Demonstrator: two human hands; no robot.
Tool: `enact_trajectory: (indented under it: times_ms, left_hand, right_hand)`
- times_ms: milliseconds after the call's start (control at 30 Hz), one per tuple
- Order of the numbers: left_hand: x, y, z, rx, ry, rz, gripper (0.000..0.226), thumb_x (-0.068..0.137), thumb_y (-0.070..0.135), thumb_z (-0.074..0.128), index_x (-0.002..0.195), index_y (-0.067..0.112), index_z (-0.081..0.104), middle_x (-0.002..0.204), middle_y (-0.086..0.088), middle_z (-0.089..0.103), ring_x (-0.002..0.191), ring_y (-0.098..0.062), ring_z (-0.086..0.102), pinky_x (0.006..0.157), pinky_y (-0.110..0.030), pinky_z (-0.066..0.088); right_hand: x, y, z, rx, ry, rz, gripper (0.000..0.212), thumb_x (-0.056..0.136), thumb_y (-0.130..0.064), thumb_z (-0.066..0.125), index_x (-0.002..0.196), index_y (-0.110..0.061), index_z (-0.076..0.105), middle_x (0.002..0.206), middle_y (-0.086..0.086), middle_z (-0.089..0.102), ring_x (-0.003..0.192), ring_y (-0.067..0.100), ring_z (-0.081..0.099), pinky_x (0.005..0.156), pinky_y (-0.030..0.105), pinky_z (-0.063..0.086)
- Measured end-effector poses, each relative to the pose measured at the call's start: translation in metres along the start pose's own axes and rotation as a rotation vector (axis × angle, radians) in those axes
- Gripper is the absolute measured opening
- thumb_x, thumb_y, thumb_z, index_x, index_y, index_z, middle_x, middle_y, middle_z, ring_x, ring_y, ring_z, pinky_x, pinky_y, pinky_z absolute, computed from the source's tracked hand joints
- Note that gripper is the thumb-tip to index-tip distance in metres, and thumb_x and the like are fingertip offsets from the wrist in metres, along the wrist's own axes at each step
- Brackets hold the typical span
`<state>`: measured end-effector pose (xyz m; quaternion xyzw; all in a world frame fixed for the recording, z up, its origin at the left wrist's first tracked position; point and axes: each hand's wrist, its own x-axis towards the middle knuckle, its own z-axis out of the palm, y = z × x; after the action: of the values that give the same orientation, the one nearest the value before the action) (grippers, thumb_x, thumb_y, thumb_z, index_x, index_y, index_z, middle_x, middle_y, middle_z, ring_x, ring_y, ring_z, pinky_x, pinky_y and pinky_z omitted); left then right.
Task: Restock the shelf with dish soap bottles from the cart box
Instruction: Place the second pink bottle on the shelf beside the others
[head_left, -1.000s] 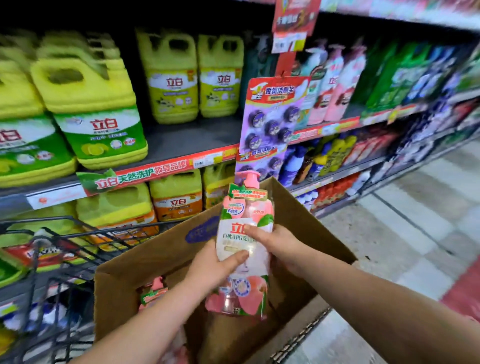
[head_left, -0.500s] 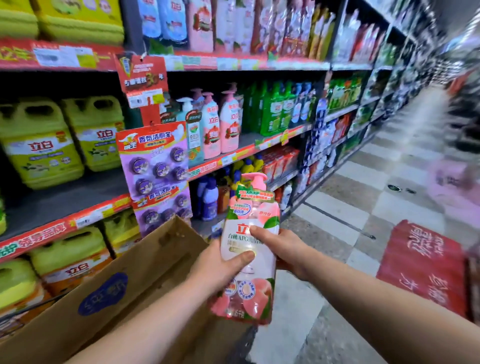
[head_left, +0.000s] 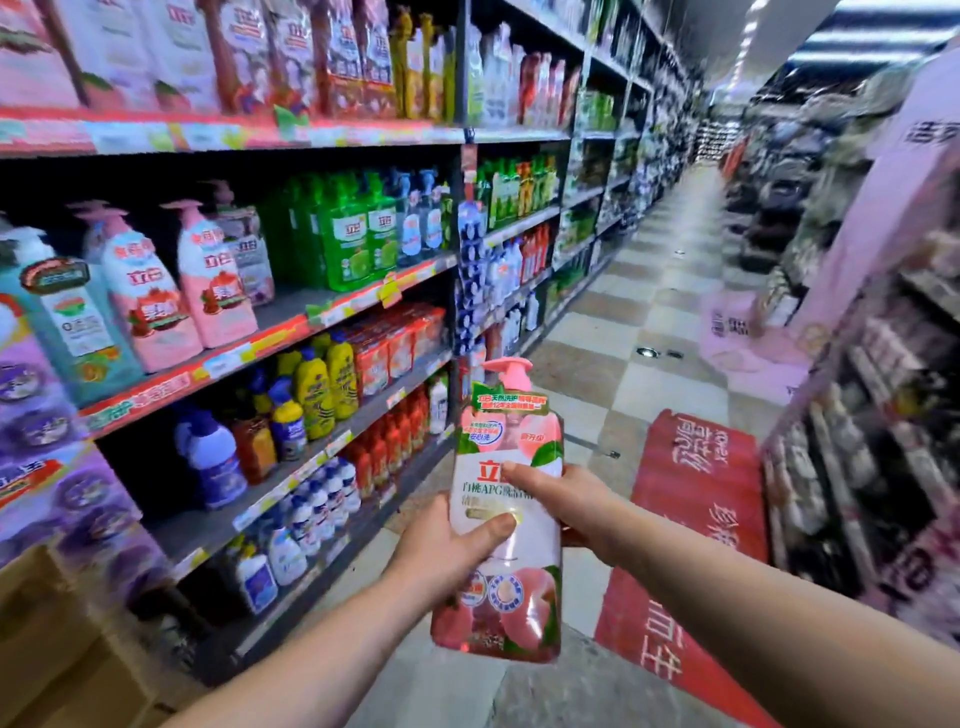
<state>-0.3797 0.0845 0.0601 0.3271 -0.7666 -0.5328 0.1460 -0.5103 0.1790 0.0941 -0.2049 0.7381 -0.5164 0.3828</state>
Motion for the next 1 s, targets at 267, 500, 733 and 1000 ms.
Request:
enact_trajectory:
  times_ms: [267, 500, 733, 1000]
  left_hand:
    - [0.077, 0.020, 0.030, 0.100, -0.011, -0.043, 0.042, 0.073, 0.046, 0.071, 0.105, 0.021, 0.060, 0.100, 0.006, 0.070, 0.090, -0.014, 0.065, 0.084, -0.033, 0.052]
    - [0.192, 0.031, 0.037, 0.089, -0.037, -0.019, 0.037, 0.072, 0.054, 0.070, 0.095, 0.028, 0.056, 0.087, 0.017, 0.063, 0.078, 0.000, 0.058, 0.058, -0.019, 0.040]
    - [0.315, 0.048, -0.003, 0.068, -0.041, 0.026, 0.037, 0.069, 0.055, 0.071, 0.091, 0.030, 0.056, 0.086, 0.017, 0.065, 0.079, 0.001, 0.060, 0.063, -0.020, 0.046]
    - [0.405, 0.040, -0.047, 0.089, 0.087, -0.020, 0.025, 0.073, 0.052, 0.069, 0.085, 0.032, 0.059, 0.086, 0.015, 0.068, 0.080, -0.002, 0.063, 0.063, -0.019, 0.045]
  right_hand:
    - [0.059, -0.005, -0.046, 0.095, 0.033, 0.035, 0.030, 0.076, -0.038, 0.075, 0.095, -0.017, 0.066, 0.084, -0.002, 0.075, 0.066, 0.011, 0.071, 0.053, 0.021, 0.054]
    - [0.157, -0.038, -0.076, 0.039, 0.072, 0.054, 0.036, 0.077, -0.039, 0.073, 0.102, -0.014, 0.067, 0.096, 0.006, 0.075, 0.086, 0.023, 0.072, 0.075, 0.033, 0.058]
    - [0.275, -0.095, -0.073, 0.030, 0.054, 0.018, 0.041, 0.075, -0.043, 0.074, 0.101, -0.013, 0.066, 0.092, 0.005, 0.076, 0.083, 0.024, 0.073, 0.076, 0.036, 0.059]
    - [0.389, -0.145, -0.049, 0.003, -0.099, -0.004, 0.034, 0.076, -0.040, 0.074, 0.099, -0.016, 0.065, 0.093, 0.004, 0.075, 0.080, 0.020, 0.072, 0.070, 0.032, 0.059]
